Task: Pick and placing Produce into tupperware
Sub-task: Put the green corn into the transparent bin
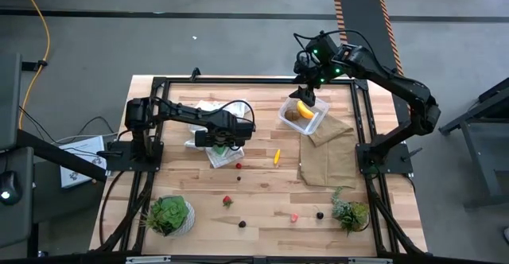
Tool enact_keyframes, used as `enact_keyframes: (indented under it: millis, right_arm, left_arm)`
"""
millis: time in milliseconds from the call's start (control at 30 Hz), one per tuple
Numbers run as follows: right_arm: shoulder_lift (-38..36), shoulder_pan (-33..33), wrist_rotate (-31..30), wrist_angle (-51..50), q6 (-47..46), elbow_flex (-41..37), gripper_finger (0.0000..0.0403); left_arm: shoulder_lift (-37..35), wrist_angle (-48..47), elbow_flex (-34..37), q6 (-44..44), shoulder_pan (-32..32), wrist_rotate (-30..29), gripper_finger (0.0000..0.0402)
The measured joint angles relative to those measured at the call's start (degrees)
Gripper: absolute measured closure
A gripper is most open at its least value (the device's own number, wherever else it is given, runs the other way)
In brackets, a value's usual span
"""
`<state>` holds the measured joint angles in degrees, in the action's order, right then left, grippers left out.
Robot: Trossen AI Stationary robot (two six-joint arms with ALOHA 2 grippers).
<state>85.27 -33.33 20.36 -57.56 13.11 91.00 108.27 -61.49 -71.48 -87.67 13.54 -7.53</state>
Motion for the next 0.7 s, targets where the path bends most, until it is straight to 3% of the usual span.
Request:
enact_keyframes:
  millis: [267,500,700]
  right_arm:
    - [0.00,0.00,0.00,0.00,-0.05,0.00,0.0124]
    - [0.00,0.01,0.00,0.00,-0.18,-0.02,0.0124]
    - [0.00,0.00,0.00,0.02,-0.52,0.00,0.0124]
  left_arm:
    - [0.00,0.04,0.00,1.86,-0.02,0.27,0.0180]
    - [-0.17,0.15,-0.02,2.59,-0.02,0.92,0.0220]
    - [-0.20,0.43,-0.02,3.64,-0.02,1.09,0.0205]
